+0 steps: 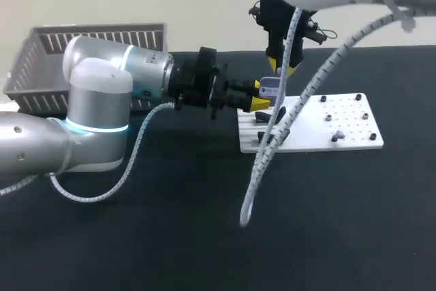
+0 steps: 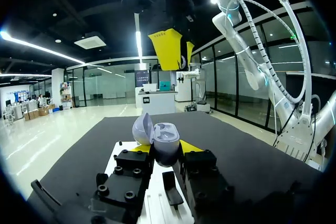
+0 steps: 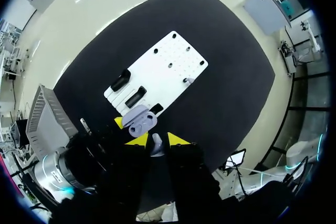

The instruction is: Pick up each earbud case from the left stands, insert the matching earbuds, close the lid, and place the case in the box.

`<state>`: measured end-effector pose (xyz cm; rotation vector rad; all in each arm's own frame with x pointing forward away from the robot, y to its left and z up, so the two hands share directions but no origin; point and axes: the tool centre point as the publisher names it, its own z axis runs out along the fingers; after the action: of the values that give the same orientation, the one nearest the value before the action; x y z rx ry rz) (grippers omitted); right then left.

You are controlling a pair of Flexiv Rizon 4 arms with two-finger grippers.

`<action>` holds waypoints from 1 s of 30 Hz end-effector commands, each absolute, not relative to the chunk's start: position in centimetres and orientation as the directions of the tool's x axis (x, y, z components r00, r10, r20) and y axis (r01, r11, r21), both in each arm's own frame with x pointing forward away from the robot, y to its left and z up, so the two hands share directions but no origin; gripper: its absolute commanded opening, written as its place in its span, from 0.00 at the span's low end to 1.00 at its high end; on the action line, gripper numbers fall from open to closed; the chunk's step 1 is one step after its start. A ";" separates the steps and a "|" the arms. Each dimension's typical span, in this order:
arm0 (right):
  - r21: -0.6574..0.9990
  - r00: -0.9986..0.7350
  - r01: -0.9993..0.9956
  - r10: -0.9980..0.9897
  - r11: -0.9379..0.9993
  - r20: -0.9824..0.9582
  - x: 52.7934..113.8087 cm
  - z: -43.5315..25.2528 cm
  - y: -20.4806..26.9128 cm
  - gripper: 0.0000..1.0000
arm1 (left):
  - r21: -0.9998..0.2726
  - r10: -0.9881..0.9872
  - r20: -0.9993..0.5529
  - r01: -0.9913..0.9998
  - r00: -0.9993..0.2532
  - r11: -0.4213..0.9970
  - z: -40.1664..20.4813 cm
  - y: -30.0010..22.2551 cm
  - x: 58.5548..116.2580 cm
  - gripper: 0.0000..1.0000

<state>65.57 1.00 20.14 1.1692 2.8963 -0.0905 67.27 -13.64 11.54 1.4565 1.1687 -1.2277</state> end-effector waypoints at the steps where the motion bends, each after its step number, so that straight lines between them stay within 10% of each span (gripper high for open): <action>1: -0.059 -0.719 0.694 0.694 0.717 -0.037 65.7 20.2 1.2 0.00 | 0.051 0.116 -0.991 0.984 0.072 -0.173 11.5 -13.6 67.3 0.00; 30: -0.104 -0.646 0.762 0.762 0.639 -0.054 65.7 17.9 0.3 0.00 | 0.051 0.116 -0.991 0.984 0.072 -0.173 11.5 -13.6 67.3 0.00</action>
<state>65.73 0.14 18.15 1.3229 2.8457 -0.1803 67.27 -13.64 11.54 1.4564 1.1687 -1.2277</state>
